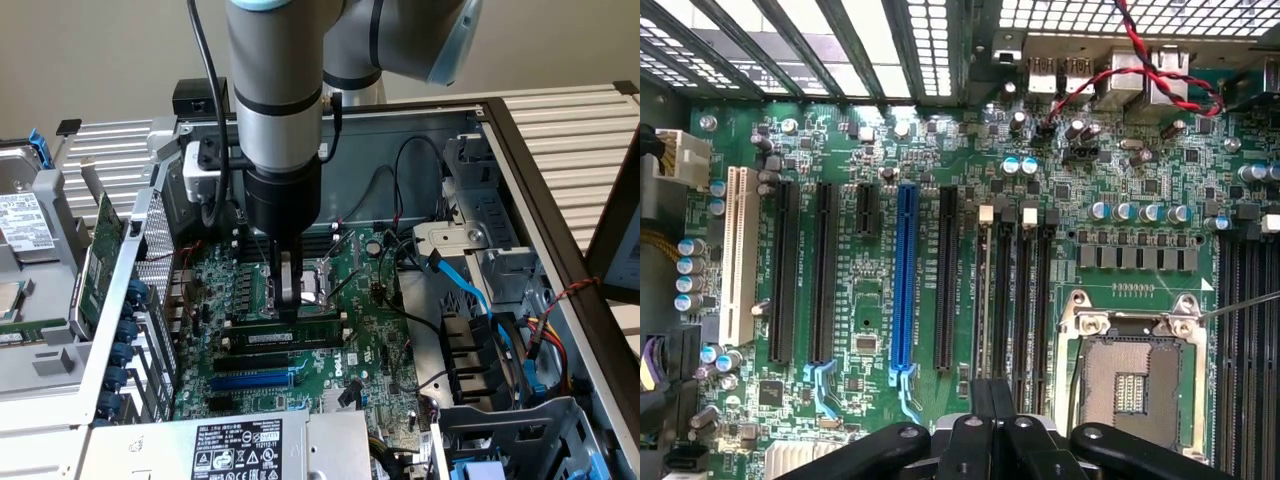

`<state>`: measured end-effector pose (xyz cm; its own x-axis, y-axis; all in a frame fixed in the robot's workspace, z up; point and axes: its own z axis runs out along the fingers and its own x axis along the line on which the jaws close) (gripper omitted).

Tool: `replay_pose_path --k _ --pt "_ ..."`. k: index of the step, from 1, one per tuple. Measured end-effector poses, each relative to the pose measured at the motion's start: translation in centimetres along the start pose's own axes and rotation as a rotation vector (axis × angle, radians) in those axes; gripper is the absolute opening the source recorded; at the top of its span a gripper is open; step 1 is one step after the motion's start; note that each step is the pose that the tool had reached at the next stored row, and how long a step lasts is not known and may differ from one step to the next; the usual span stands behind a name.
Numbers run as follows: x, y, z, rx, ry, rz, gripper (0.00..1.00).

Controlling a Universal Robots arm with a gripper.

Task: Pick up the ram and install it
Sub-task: 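Press down the ram until it locks into place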

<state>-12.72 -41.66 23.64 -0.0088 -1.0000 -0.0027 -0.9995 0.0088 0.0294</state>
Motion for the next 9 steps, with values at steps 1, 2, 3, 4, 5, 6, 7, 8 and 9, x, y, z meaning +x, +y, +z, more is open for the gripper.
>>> replay_pose_path --k 1,2,3,4,5,6,7,8,9 --pt "0.00 0.00 0.04 0.0000 0.0016 0.000 0.11" --pt "0.00 0.00 0.09 0.0001 0.0031 0.001 0.11" --pt "0.00 0.00 0.15 0.0000 0.0048 0.001 0.11" --pt "0.00 0.00 0.22 -0.0001 0.0054 0.001 0.11" --pt "0.00 0.02 0.29 0.0000 0.0055 0.001 0.11" --pt "0.00 0.04 0.35 0.0003 0.0055 0.001 0.11" --pt "0.00 0.06 0.42 0.0006 0.0054 0.001 0.11" --pt "0.00 0.07 0.49 0.0007 0.0054 0.001 0.11" --pt "0.01 0.08 0.56 0.0008 0.0056 0.001 0.11"
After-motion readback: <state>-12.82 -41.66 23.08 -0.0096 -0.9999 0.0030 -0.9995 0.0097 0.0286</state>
